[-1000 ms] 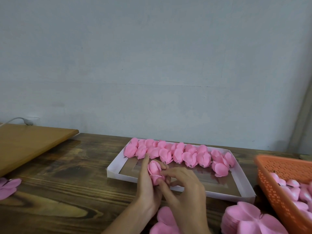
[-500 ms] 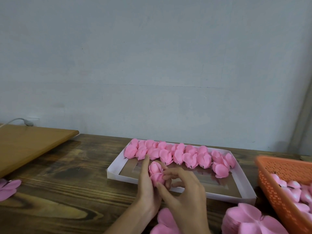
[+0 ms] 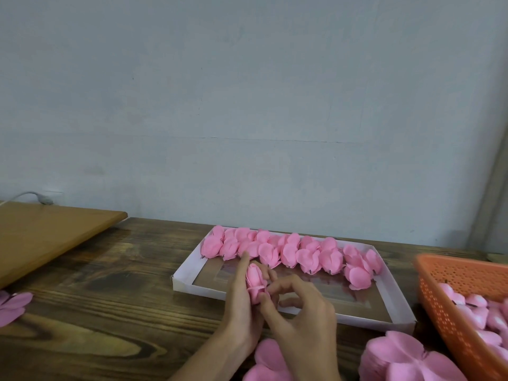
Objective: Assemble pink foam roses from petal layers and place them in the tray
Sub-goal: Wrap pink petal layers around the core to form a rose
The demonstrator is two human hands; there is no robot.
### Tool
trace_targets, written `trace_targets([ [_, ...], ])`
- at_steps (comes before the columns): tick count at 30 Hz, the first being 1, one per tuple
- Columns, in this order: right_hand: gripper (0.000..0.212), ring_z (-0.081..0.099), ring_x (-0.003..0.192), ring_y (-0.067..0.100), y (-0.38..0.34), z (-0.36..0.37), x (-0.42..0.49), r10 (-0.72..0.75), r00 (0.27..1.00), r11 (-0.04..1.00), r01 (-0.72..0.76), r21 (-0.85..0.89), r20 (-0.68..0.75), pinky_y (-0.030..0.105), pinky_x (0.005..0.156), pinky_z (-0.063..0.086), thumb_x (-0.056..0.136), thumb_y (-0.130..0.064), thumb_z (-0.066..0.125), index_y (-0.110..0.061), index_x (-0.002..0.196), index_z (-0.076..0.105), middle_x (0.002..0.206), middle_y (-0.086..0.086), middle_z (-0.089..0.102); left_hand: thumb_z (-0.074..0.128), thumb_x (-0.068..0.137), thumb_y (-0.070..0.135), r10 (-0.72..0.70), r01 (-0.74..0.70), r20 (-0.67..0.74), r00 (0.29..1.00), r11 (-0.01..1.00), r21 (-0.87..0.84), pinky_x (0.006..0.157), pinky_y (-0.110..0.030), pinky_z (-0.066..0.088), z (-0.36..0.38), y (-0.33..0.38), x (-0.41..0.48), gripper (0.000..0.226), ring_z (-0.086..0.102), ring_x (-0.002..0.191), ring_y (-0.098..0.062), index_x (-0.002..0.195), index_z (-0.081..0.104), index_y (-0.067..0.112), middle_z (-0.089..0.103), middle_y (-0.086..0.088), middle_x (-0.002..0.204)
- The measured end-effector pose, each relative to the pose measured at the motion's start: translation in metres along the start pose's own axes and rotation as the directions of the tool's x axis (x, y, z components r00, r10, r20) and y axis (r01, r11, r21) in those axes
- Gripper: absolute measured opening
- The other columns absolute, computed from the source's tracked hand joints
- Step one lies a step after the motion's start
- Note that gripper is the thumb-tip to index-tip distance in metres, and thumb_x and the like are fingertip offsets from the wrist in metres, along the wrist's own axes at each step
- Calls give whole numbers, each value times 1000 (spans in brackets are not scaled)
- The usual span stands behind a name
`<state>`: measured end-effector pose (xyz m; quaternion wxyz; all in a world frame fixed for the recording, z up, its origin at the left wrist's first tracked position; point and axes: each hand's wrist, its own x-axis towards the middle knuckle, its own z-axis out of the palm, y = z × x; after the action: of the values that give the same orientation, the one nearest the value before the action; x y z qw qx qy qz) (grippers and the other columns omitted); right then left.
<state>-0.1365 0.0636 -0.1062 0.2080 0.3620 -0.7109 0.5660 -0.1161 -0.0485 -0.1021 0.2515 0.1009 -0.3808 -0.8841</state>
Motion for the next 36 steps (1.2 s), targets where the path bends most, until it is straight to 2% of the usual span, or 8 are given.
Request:
trace_targets([
  [5,36,69,72,8,-1,0,0,-27,1000,1000,27,11,7,9,67,49,65,-5,90,-33,72,69,85,-24,69,64,89,51,6,-6,-8,1000,1000,-2,40,-23,43,2,2,-2,48,46,43,-12,59,52,15,48,-4,67],
  [10,32,69,79,12,-2,1,0,-85,996,995,85,45,-3,28,69,59,67,-3,86,-31,72,70,79,-18,71,64,89,51,-19,18,-52,998,1000,-19,40,-24,40,2,2,-2,45,43,46,-13,62,53,18,51,-4,69],
  [17,22,68,88,9,-1,1,0,-126,992,990,124,70,17,29,71,59,67,-10,78,-28,72,67,87,-22,74,63,92,53,-72,69,-70,995,996,-48,40,-23,36,0,2,1,47,37,48,-12,61,54,19,46,-1,65],
  [21,27,69,86,9,1,1,0,-45,998,997,42,58,41,31,74,57,74,-10,85,-31,76,68,85,-19,72,68,83,56,-57,55,-82,995,998,-28,44,-25,41,-2,0,3,45,42,50,-13,62,54,20,45,-1,65],
  [25,23,72,84,12,3,1,0,45,997,992,-52,113,64,38,76,59,81,-15,85,-33,80,71,88,-17,73,70,77,61,-10,11,-75,997,1000,21,50,-27,49,-2,-1,4,46,53,51,-16,61,61,18,57,-2,66],
  [30,15,74,78,12,3,1,3,148,984,964,-166,206,102,30,67,58,91,-18,75,-30,87,67,96,-10,78,65,74,66,27,-19,-69,997,993,114,47,-25,46,-1,0,0,45,59,58,-20,65,67,22,61,-5,70],
  [33,21,73,77,10,1,1,5,131,980,959,-164,231,152,18,63,56,97,-13,69,-31,91,60,110,-19,77,58,81,68,47,-37,-60,997,988,148,43,-24,40,0,0,-1,50,60,55,-20,66,69,21,64,-8,70],
  [36,16,71,92,6,1,1,5,103,982,979,-128,158,158,21,69,59,99,-21,66,-35,95,59,113,-27,73,53,94,64,51,-41,-62,997,987,153,44,-23,44,-1,-1,0,54,66,55,-22,68,71,21,68,-11,75],
])
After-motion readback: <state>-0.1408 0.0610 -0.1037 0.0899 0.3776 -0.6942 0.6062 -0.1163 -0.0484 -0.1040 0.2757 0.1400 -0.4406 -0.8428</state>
